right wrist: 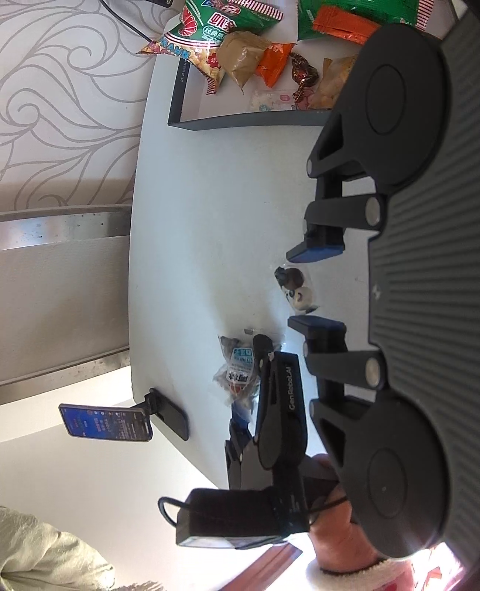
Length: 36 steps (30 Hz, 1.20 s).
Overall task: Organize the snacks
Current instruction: 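Carry the seed bag and the wrapped candy over the dark box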
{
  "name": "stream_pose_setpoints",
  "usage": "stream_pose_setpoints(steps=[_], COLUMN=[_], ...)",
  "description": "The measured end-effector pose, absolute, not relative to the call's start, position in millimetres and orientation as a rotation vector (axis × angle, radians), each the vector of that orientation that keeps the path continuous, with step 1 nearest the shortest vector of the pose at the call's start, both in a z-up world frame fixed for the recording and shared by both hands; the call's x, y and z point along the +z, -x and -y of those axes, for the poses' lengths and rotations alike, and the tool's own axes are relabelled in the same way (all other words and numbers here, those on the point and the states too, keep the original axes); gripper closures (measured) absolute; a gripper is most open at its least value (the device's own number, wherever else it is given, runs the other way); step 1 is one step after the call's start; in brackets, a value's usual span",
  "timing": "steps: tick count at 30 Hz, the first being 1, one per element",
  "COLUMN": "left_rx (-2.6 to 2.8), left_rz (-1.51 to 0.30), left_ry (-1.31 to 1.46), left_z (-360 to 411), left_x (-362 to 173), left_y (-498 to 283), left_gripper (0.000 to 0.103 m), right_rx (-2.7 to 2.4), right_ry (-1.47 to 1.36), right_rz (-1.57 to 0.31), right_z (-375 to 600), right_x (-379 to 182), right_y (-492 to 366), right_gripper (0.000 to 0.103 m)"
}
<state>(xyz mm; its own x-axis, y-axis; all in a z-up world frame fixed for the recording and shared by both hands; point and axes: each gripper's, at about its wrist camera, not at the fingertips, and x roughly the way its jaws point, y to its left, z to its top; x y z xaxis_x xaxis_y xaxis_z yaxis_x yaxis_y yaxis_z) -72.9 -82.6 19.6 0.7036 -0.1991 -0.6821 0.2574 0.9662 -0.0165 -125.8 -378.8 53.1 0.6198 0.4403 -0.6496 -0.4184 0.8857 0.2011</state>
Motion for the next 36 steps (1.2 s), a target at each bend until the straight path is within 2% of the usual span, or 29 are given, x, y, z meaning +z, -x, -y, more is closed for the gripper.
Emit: stream_pose_setpoints(steps=[36], left_rx=[-0.312], left_rz=[-0.689], left_ry=[-0.124], left_z=[141], left_x=[54], left_y=[79], left_gripper=[0.03], right_rx=[0.497], right_ry=[-0.087], right_rz=[-0.7], right_z=[419], right_x=[75], right_y=[160], right_gripper=[0.069])
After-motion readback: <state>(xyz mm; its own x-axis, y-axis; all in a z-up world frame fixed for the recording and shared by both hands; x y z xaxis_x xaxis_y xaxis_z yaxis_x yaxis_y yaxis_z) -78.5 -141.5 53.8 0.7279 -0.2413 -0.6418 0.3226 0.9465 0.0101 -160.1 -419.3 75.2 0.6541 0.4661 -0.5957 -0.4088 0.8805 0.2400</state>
